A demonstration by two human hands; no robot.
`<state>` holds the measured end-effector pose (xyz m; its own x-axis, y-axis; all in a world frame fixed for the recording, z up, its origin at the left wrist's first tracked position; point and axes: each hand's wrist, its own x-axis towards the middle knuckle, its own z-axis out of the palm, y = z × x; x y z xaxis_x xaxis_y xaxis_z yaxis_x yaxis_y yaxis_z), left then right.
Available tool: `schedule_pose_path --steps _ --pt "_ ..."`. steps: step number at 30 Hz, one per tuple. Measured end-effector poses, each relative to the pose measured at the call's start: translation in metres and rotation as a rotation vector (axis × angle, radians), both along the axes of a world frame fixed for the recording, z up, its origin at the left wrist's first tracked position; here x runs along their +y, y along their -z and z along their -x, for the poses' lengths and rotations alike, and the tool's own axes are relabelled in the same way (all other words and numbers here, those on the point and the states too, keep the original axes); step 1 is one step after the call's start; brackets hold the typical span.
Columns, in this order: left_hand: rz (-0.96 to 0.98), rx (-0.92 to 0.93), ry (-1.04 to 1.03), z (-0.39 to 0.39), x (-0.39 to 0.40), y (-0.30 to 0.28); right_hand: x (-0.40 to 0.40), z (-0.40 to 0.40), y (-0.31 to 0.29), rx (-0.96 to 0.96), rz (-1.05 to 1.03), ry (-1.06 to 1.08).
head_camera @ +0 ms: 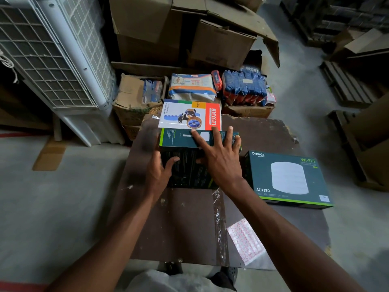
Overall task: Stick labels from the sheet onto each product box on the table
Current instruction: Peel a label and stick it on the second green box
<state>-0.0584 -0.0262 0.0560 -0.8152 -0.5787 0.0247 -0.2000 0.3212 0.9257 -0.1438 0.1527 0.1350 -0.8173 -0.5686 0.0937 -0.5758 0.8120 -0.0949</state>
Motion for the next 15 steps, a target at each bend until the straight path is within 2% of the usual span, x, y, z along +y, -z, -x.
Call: schedule_pose_path --steps 3,5,7,12,15 --pt "-0.087 -0.177 0.026 0.001 -0.004 0.002 -0.007 0.000 -0.008 -0.007 -0.009 0.034" --pt "-0.072 -0.325 0.110 -0.002 -0.006 0.003 -0.008 0.002 -0.012 -0.005 -0.007 0.035" --pt "-0.109 -0.398 0.179 -0.009 -0.006 0.008 -0.005 0.002 -0.012 0.002 0.001 0.025" --pt "-0.175 -0.330 0.194 -0.008 -0.013 0.018 0.004 0.001 -0.007 0.028 0.022 0.001" --pt "-0.114 -0.176 0.187 0.000 -0.029 0.028 0.015 0.010 -0.007 0.015 0.118 0.028"
